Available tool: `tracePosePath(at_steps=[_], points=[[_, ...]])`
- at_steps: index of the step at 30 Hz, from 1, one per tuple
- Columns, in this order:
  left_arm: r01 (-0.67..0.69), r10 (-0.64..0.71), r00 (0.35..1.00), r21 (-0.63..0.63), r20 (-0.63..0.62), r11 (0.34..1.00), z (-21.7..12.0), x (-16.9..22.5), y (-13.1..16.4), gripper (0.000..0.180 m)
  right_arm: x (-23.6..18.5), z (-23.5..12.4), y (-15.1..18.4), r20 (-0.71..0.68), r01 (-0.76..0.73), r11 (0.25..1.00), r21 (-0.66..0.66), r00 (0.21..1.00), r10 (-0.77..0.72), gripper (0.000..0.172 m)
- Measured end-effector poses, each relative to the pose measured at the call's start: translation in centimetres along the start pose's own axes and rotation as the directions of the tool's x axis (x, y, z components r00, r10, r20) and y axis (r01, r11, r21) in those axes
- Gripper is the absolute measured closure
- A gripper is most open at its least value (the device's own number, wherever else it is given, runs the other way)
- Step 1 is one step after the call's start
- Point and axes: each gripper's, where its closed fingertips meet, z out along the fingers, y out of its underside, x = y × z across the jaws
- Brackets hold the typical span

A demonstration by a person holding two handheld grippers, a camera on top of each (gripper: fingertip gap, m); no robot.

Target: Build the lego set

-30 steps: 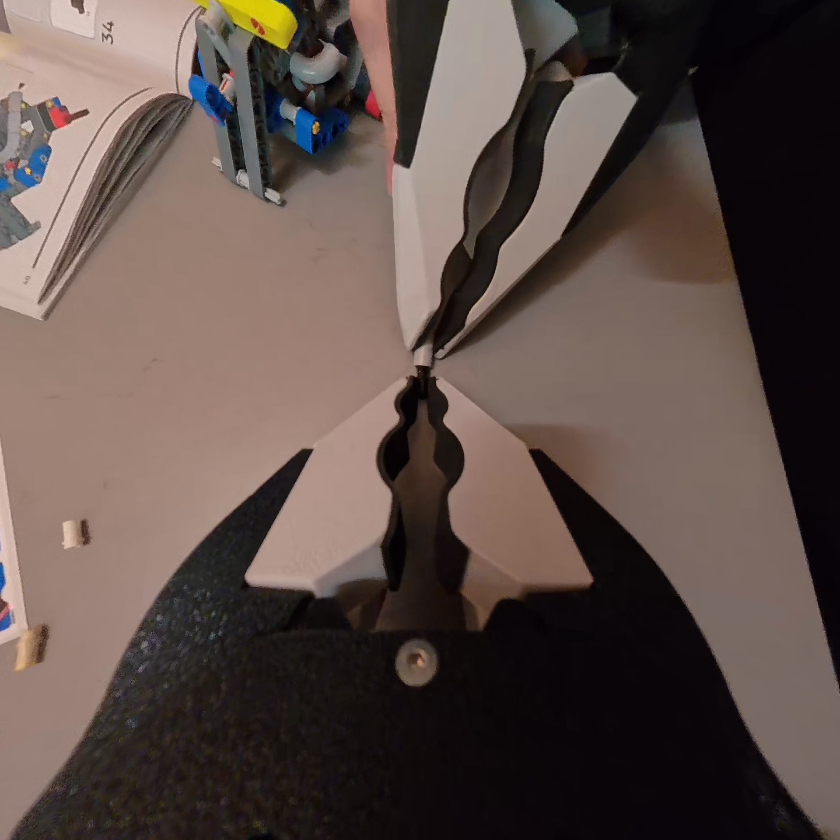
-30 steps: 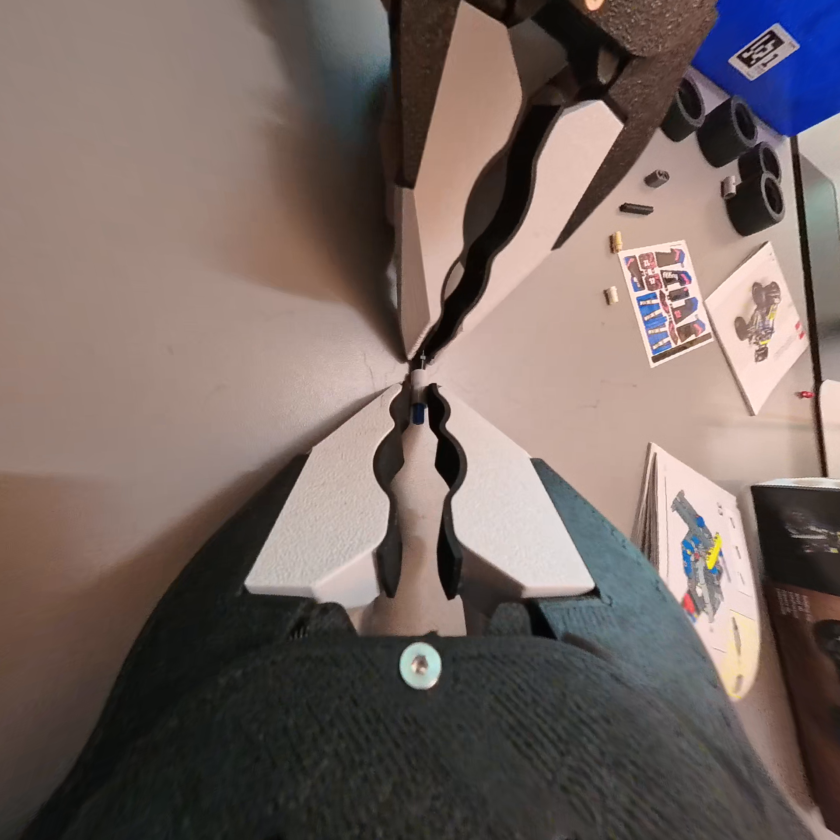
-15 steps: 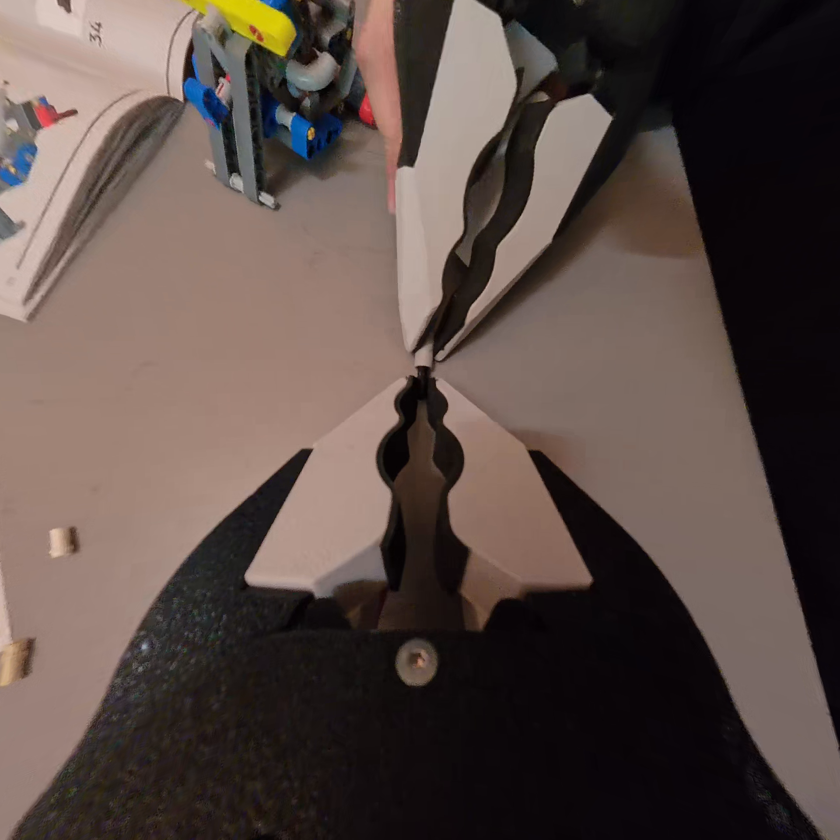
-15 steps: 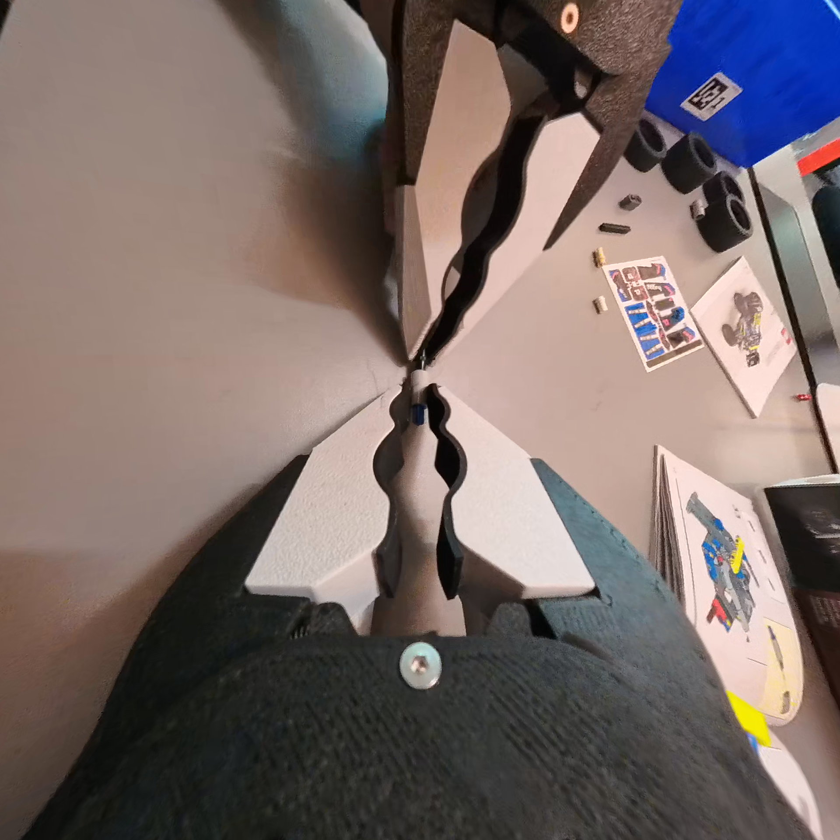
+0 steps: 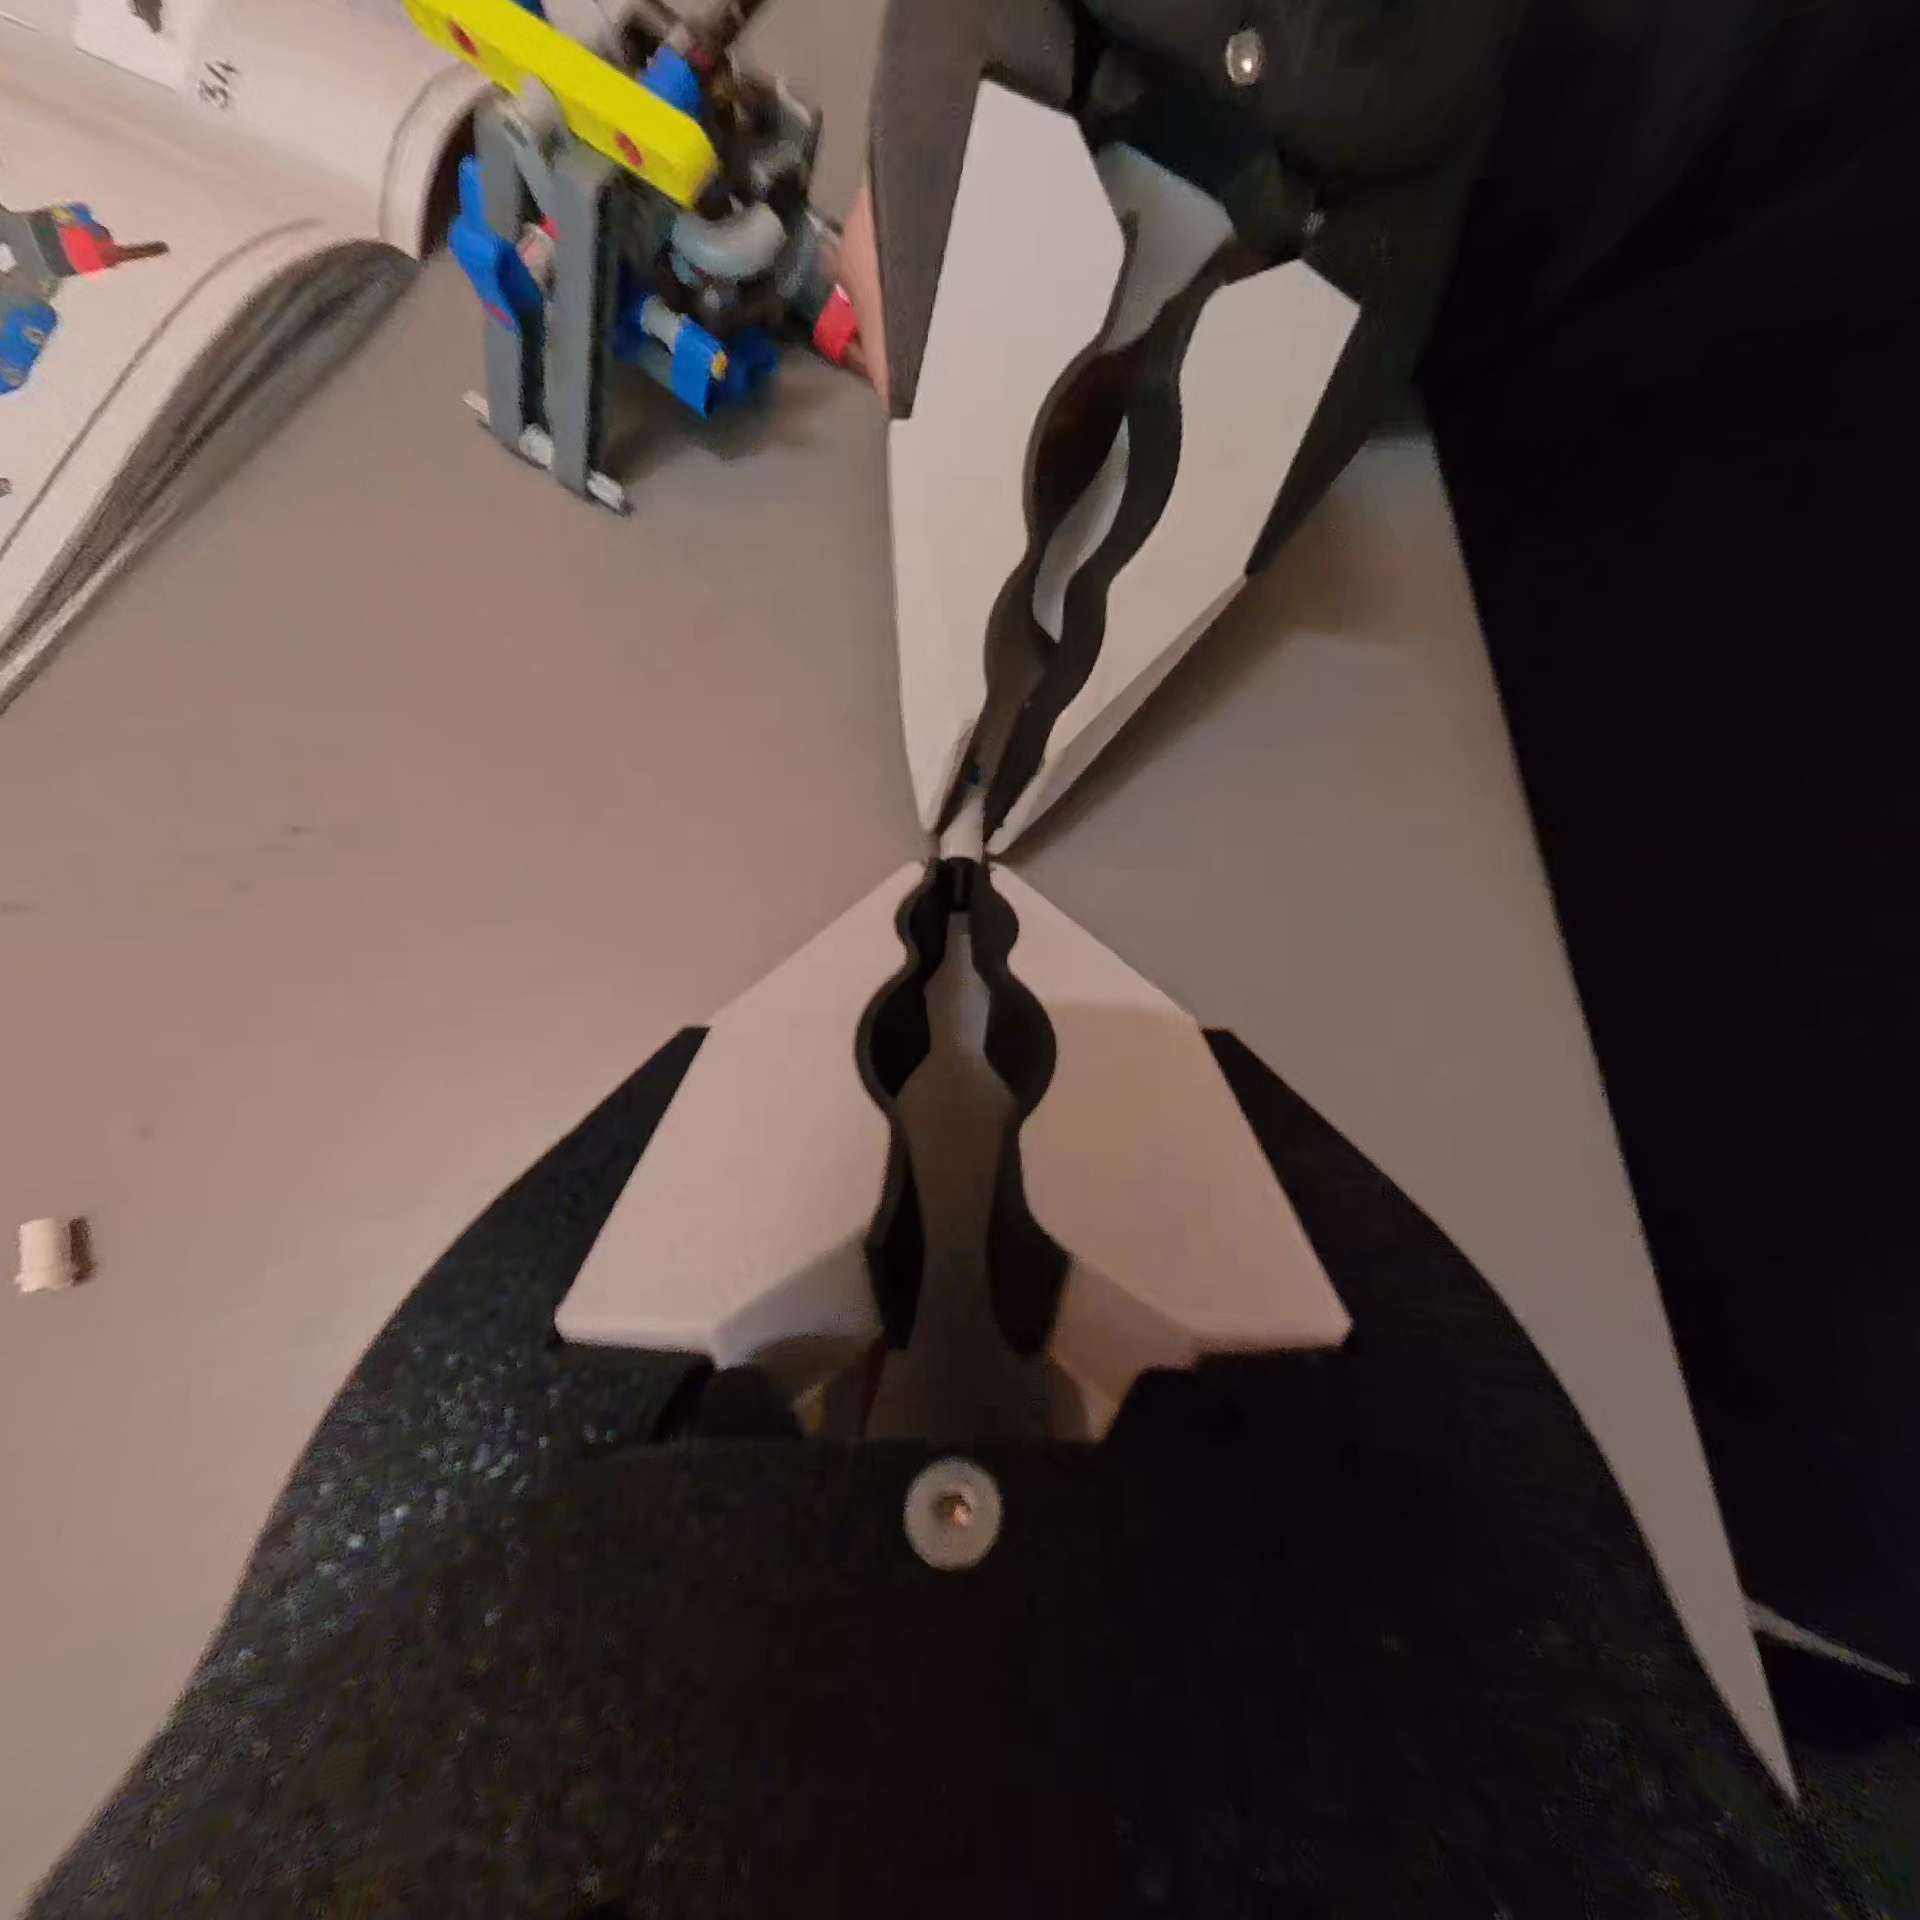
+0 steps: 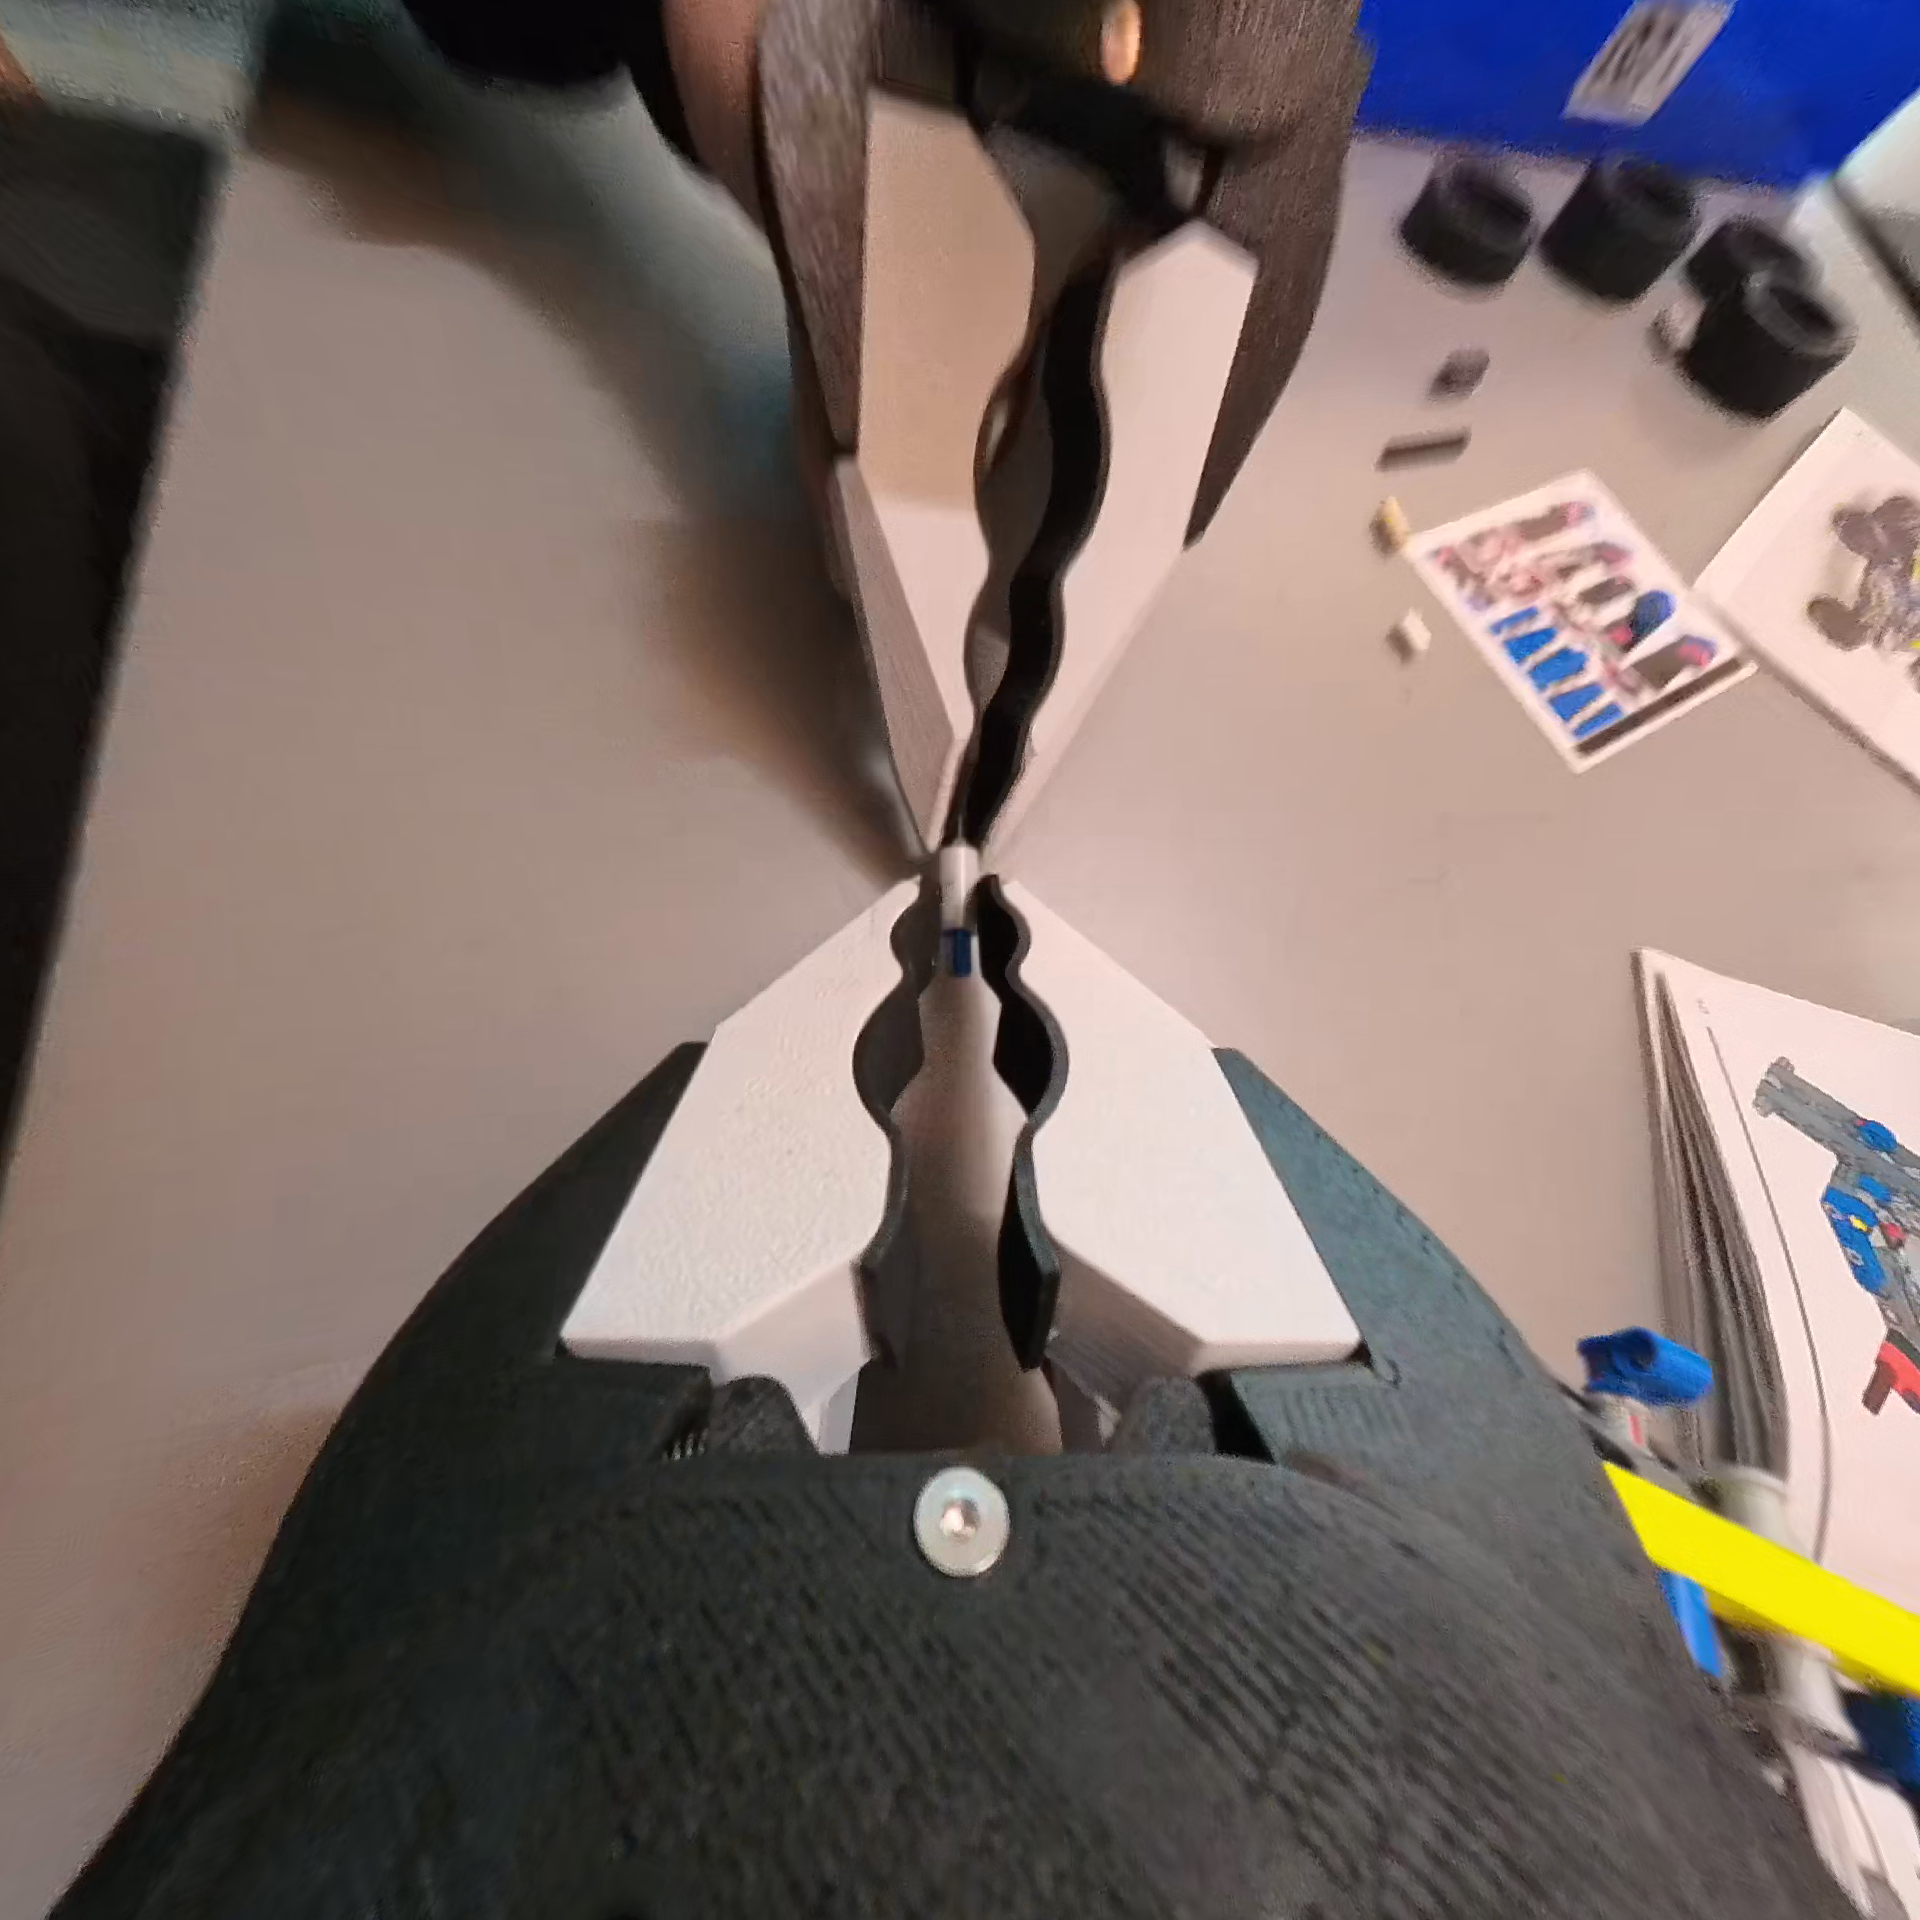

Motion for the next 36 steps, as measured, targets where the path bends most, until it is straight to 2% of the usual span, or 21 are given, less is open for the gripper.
tracePosePath(at_steps=[2,4,12,18,21,32,36], points=[[-0.041,0.040,0.999,0.024,0.025,0.999,-0.2,-0.1,-0.3,0.179,0.4,-0.3,-0.5,0.000,-0.040,0.998,0.038,0.999,0.040,0.166],[-0.165,0.172,0.982,-0.086,0.080,0.983,0.8,0.0,0.8,0.179,-0.6,0.6,1.0,0.019,0.047,0.996,-0.074,0.999,-0.046,0.165],[-0.266,0.275,0.955,-0.088,0.111,0.960,0.6,0.3,1.1,0.179,-0.8,0.6,0.7,0.021,0.068,0.996,-0.052,0.998,-0.067,0.166],[-0.221,0.231,0.965,-0.085,0.124,0.971,0.0,0.6,1.6,0.169,-0.7,0.5,0.8,0.018,0.063,0.997,-0.054,0.998,-0.062,0.166],[-0.195,0.207,0.967,-0.093,0.151,0.976,0.0,0.2,1.5,0.180,-0.7,0.5,0.8,0.024,0.055,0.997,-0.054,0.998,-0.054,0.166],[-0.203,0.219,0.957,-0.097,0.191,0.974,0.3,-0.1,1.2,0.180,-0.5,0.3,0.9,0.006,0.034,0.998,-0.060,0.999,-0.034,0.166],[-0.223,0.239,0.950,-0.098,0.202,0.970,0.4,0.1,1.1,0.180,-0.7,-0.2,1.2,-0.019,-0.020,0.998,-0.067,1.000,0.019,0.165]])
